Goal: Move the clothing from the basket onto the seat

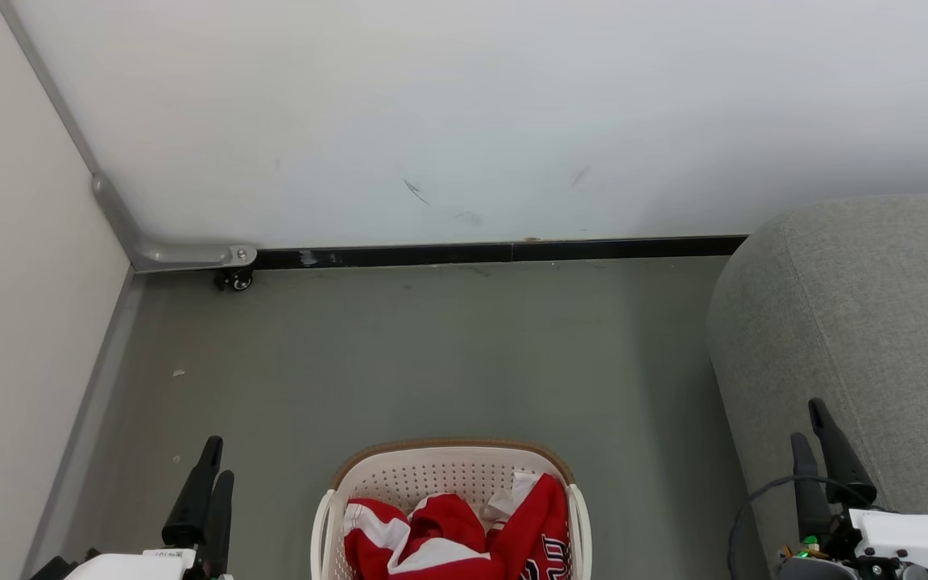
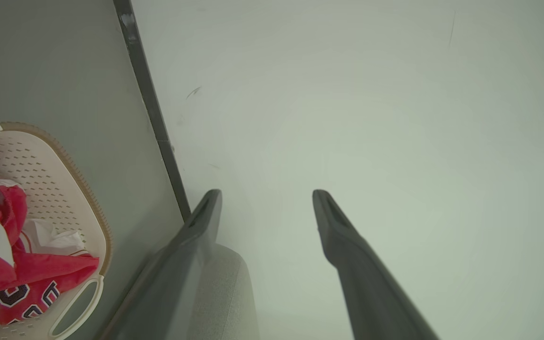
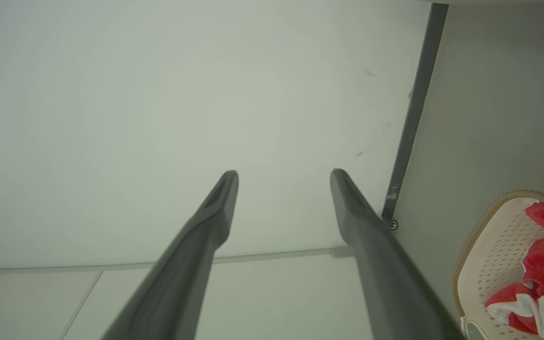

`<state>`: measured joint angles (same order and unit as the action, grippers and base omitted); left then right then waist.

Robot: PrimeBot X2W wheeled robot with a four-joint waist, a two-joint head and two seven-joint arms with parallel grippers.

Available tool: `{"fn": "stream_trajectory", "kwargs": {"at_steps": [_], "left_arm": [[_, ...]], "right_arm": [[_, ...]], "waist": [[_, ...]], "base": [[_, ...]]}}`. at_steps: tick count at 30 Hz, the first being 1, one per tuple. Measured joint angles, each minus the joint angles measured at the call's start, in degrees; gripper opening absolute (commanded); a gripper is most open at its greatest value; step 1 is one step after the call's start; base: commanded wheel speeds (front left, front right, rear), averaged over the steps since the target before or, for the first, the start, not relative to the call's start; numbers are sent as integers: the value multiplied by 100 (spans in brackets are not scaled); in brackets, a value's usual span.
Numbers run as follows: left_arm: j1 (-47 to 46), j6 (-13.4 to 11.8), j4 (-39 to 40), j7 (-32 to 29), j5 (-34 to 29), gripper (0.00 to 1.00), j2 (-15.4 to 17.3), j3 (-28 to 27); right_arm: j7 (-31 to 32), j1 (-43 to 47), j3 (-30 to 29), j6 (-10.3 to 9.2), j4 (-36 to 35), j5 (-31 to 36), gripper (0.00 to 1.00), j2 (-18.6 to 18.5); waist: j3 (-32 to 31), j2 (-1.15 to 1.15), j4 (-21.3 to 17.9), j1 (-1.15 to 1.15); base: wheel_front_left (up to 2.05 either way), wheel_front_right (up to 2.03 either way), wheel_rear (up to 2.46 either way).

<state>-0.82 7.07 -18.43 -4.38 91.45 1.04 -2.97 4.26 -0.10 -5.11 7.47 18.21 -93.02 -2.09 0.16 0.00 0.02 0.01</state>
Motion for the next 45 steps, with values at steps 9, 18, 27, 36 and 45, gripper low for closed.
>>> {"fn": "stream_trajectory", "kwargs": {"at_steps": [9, 18, 27, 36, 45], "left_arm": [[0, 0, 83, 146, -326, 100, 10, 108], [0, -2, 202, 298, -823, 100, 59, 229], [-9, -59, 385, 444, -1491, 100, 79, 229], [-12, -162, 567, 603, -2426, 100, 136, 379], [-11, -308, 736, 753, -3401, 100, 240, 576]], "right_arm": [[-165, -4, 189, 0, -98, 330, 100, -3], [-331, -15, 385, 0, -122, 806, 100, -78], [-482, -25, 533, 0, -123, 1274, 100, -138], [-634, -141, 705, 0, -116, 2086, 100, -226], [-787, -143, 794, 0, -89, 2937, 100, -281]], "waist": [[-9, 0, 6, 3], [-24, 0, 13, 24], [-51, 0, 21, 58], [-89, 0, 27, 93], [-107, 0, 32, 99]], "base": [[0, 0, 0], [0, 0, 0], [0, 0, 0], [0, 0, 0], [0, 0, 0]]}}
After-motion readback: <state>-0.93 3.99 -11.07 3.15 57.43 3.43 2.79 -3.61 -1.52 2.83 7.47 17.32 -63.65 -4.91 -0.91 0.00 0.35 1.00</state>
